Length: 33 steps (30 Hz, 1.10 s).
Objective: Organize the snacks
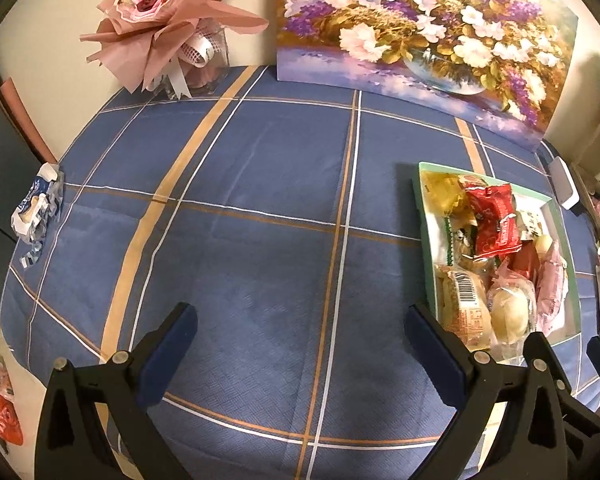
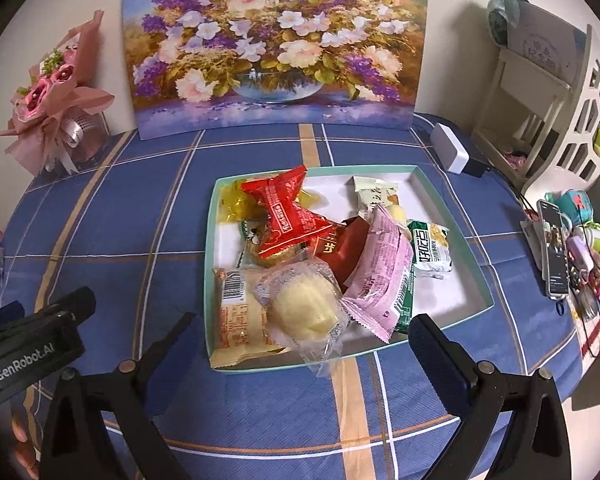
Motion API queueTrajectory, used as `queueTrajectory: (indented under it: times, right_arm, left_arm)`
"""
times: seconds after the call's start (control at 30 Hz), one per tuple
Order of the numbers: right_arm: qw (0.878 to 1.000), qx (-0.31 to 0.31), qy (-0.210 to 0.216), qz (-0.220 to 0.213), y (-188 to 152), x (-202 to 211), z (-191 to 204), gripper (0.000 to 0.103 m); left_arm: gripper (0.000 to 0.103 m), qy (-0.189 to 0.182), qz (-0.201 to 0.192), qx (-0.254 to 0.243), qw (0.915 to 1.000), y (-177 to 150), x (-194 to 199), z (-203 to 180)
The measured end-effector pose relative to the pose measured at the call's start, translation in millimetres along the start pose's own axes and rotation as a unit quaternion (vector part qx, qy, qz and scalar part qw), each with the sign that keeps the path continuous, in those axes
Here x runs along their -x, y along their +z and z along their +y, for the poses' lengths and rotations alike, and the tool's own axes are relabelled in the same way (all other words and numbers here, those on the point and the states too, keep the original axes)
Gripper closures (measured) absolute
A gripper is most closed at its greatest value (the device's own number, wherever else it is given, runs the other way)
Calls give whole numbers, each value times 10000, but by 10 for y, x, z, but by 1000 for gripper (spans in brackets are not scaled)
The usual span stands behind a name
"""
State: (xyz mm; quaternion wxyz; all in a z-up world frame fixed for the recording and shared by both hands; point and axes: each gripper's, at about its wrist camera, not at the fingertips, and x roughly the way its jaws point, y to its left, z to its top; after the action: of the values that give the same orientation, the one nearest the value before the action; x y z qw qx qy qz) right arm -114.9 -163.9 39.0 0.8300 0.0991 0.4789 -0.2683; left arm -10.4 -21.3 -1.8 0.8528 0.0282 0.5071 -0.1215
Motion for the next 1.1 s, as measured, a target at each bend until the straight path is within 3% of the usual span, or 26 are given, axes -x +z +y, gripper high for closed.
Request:
queueTrajectory:
  times: [0.43,1.1]
  right_arm:
    - [9992,7,-53,404,-19,-279,-5,0]
    - [9951,12,-19,985,-136,-571,14,0]
  left_arm:
    - [0,8,541,7,9985,-14,-293,-18]
    - [0,64,788,-49,9969,-113,-463,-19]
